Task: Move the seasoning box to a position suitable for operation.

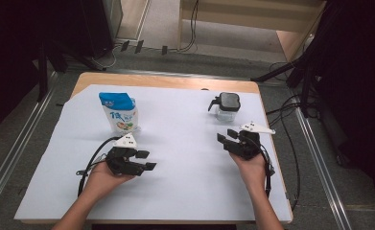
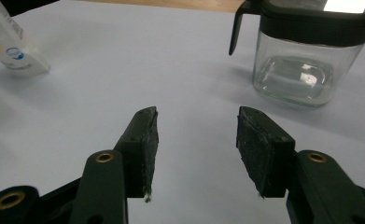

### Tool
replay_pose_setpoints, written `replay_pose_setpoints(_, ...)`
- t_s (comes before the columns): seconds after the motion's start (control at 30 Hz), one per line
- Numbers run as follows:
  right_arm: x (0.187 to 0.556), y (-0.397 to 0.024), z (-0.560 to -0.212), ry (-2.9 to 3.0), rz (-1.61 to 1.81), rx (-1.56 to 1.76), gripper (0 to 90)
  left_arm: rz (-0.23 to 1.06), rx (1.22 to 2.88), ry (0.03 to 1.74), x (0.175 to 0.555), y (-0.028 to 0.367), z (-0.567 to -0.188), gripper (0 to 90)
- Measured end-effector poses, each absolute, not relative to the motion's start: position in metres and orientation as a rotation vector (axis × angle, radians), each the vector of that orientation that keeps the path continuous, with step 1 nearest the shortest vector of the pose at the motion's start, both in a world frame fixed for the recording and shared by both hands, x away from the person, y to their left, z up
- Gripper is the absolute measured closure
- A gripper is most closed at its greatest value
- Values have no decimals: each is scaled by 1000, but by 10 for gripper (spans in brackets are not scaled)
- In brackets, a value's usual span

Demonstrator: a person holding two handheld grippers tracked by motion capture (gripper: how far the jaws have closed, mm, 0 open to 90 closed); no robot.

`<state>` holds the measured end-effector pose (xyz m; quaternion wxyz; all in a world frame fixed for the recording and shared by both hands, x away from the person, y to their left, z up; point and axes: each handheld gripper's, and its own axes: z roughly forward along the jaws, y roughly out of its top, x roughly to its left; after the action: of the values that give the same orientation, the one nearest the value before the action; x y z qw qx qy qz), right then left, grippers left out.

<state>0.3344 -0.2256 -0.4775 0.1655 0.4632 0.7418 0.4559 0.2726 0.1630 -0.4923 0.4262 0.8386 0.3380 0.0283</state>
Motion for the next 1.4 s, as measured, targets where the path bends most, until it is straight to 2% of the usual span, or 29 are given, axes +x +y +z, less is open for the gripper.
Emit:
replay_pose_setpoints(0.23,353,-226,-475,2078,1255,1356,455,68,2084,849,270,165,-491,444)
replay_pose_setpoints(0.5,379,-224,-470,2016,1189,1442,348,76,2091,850,270,163,-492,435)
replay_pose_setpoints(0.57,388,-224,-471,1990,1183,1473,262,76,2099,852,270,163,-493,434)
replay_pose_setpoints(0.6,388,-224,-471,1990,1183,1473,262,76,2099,852,270,163,-493,434)
replay_pose_setpoints(0.63,395,-222,-472,1976,1146,1490,146,79,2107,855,270,163,-493,433)
replay_pose_setpoints(0.7,398,-222,-473,1959,1128,1500,133,80,2104,855,270,163,-494,433)
replay_pose_setpoints(0.77,404,-222,-475,1925,1109,1524,34,80,2103,855,270,163,-493,433)
replay_pose_setpoints(0.83,411,-224,-477,1895,1084,1559,0,81,2099,856,270,162,-493,433)
replay_pose_setpoints(1.4,442,-213,-494,1885,1051,1573,0,76,2088,888,259,166,-497,433)
